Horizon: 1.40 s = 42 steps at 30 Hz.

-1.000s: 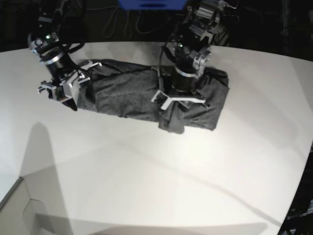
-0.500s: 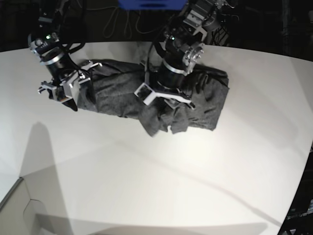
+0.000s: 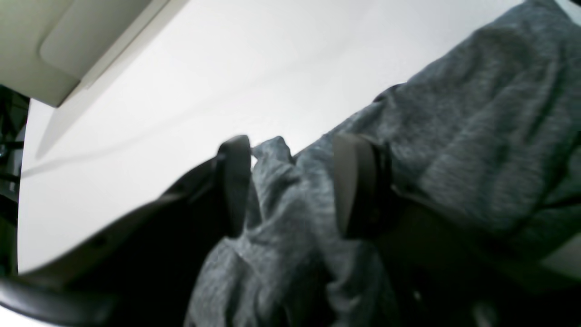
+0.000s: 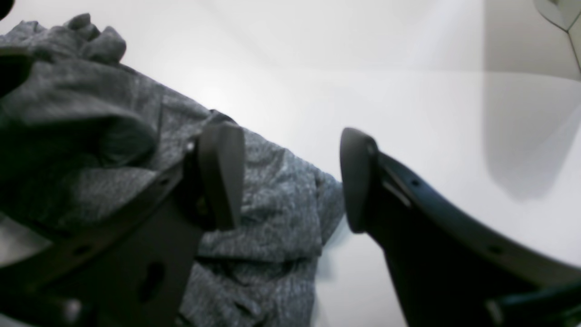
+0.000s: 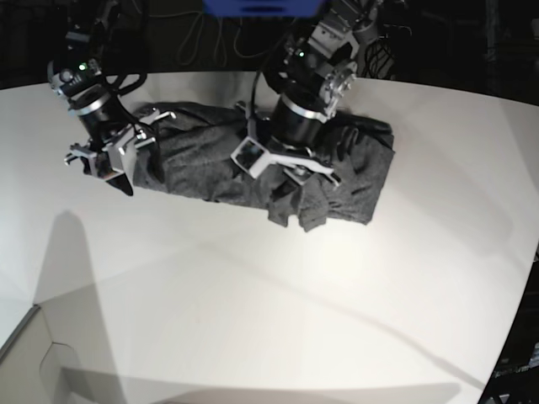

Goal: Layout the t-shirt on the table in an organized manner, then fold the t-shirt properly
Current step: 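Lay the folded end onto the strip with the left gripper and release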

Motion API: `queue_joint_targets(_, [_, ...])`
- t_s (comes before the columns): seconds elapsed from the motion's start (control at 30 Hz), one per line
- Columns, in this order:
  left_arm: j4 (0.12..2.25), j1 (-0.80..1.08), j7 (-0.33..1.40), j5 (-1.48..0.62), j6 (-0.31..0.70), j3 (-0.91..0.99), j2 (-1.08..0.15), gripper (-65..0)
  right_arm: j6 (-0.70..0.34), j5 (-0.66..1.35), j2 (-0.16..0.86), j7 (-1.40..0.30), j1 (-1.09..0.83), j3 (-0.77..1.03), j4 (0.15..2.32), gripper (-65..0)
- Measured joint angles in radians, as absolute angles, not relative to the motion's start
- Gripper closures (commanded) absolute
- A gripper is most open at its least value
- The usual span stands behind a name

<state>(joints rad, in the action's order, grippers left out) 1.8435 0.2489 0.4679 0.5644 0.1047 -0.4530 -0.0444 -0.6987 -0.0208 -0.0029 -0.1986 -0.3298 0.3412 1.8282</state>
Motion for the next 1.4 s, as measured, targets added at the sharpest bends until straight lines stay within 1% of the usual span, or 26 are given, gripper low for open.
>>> queue_joint_targets(0.07, [1.856, 0.252, 0.462, 0.56, 0.112, -0.411, -0.038, -28.5, -0.699, -0.022, -0.003, -0.2, -0.321, 0.341, 1.828, -34.0])
queue_joint_targets(0.2, [1.864, 0.271, 0.473, 0.551, 0.104, -0.252, -0.03, -28.5, -0.699, -0.02, -0.002, -0.196, -0.308, 0.341, 1.828, -34.0])
queue_joint_targets(0.33, [1.859, 0.262, 0.465, 0.375, 0.104, 0.02, 0.047, -28.5, -0.699, -0.021, -0.003, -0.199, -0.312, 0.341, 1.827, -34.0])
queue_joint_targets(0.4, [1.858, 0.253, 0.468, 0.283, 0.085, 0.148, 0.066, -28.5, -0.699, -0.021, -0.001, -0.199, -0.31, 0.341, 1.827, -34.0])
queue_joint_targets(0.47, [1.858, 0.245, 0.479, 0.211, 0.086, 0.221, 0.081, -28.4, -0.699, -0.021, 0.0, -0.199, -0.31, 0.34, 1.827, -34.0])
queue_joint_targets(0.5, [1.852, 0.241, 0.478, 0.183, 0.085, 0.224, 0.077, -28.4, -0.699, -0.022, -0.001, -0.199, -0.308, 0.339, 1.827, -34.0])
queue_joint_targets(0.63, [1.744, 0.233, 0.482, 0.171, 0.094, 0.162, 0.072, -28.4, -0.699, -0.019, -0.002, -0.198, -0.294, 0.337, 1.826, -34.0])
queue_joint_targets(0.8, [1.655, 0.243, 0.482, 0.162, 0.097, -0.021, 0.041, -28.4, -0.699, -0.021, -0.002, -0.199, -0.299, 0.34, 1.826, -34.0])
queue_joint_targets(0.97, [1.644, 0.26, 0.473, 0.161, 0.093, -0.223, 0.031, -28.4, -0.699, -0.021, -0.002, -0.199, -0.297, 0.341, 1.826, -34.0])
queue_joint_targets(1.13, [1.646, 0.235, 0.467, 0.155, 0.103, -0.43, 0.028, -28.4, -0.699, -0.021, -0.002, -0.199, -0.298, 0.342, 1.825, -33.9])
queue_joint_targets(1.27, [1.649, 0.213, 0.468, 0.155, 0.105, -0.494, 0.009, -28.5, -0.699, -0.021, -0.002, -0.199, -0.302, 0.348, 1.825, -33.8])
queue_joint_targets(1.4, [1.65, 0.201, 0.463, 0.166, 0.101, -0.502, -0.006, -28.8, -0.699, -0.021, -0.003, -0.199, -0.302, 0.392, 1.825, -34.0])
